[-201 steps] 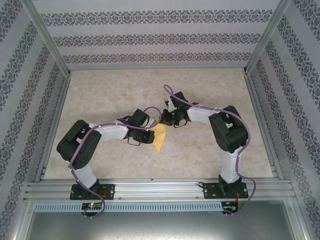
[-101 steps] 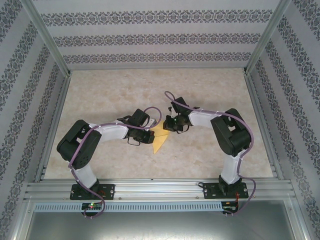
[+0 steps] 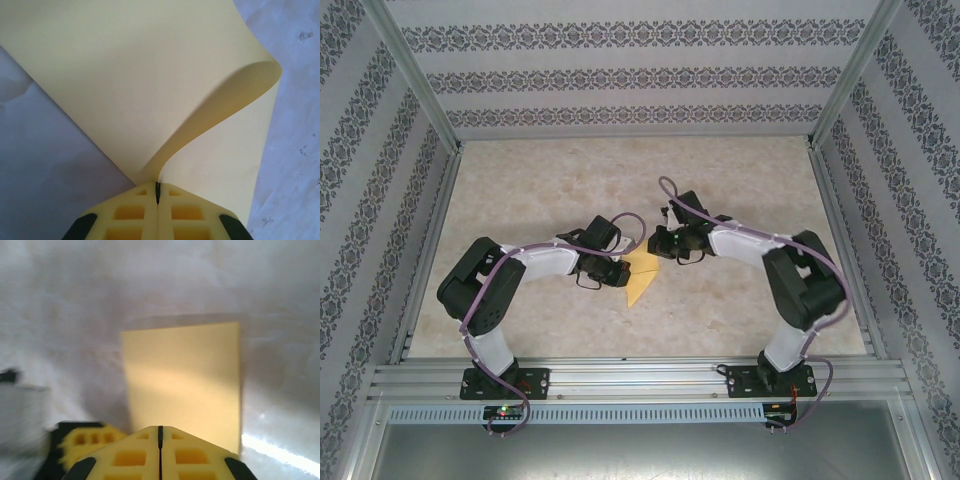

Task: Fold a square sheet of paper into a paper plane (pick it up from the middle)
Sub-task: Third fold the triangle at the center of the table.

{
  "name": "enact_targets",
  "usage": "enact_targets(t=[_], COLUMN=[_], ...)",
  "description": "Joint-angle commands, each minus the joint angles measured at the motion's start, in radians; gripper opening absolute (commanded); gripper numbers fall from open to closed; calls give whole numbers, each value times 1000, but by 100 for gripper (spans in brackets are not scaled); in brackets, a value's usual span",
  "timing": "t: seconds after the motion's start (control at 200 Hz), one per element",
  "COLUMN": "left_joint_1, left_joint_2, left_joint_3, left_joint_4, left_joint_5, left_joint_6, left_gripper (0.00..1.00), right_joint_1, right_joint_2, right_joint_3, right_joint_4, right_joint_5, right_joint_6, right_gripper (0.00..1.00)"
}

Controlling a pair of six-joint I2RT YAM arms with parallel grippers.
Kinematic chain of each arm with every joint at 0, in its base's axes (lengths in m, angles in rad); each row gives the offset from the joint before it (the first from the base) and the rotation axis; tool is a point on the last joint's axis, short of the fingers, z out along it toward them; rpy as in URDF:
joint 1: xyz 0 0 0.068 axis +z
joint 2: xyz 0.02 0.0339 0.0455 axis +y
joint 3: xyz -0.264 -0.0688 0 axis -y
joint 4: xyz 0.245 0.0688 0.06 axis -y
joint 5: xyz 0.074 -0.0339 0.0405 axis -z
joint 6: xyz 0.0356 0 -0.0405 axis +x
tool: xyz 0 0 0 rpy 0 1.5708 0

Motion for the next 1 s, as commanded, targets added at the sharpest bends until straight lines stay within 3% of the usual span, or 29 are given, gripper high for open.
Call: enact_targets(t=[0.0, 0.12, 0.235, 0.729, 0.994], left_joint_1=[-9, -9, -9, -9, -10], left_joint_2=[59, 60, 63, 80, 79], left_joint_3=[-13, -12, -11, -12, -14], left_joint_4=[-58, -60, -62, -71, -72], left_joint_5=[4, -8, -8, -33, -34], left_joint_6=[23, 18, 19, 4, 1], left_gripper=[0, 0, 0, 0, 0], right_joint_1=[10, 57, 87, 80, 28], right_joint_2=[-80, -92, -69, 85, -59], right_joint_3=[-98, -252, -308, -379, -369], right_joint_4=[162, 403, 475, 507, 511], right_joint_5=[-80, -116, -103, -84, -142], right_joint_6=[84, 216, 258, 252, 243], right_gripper=[7, 4, 2, 2, 3])
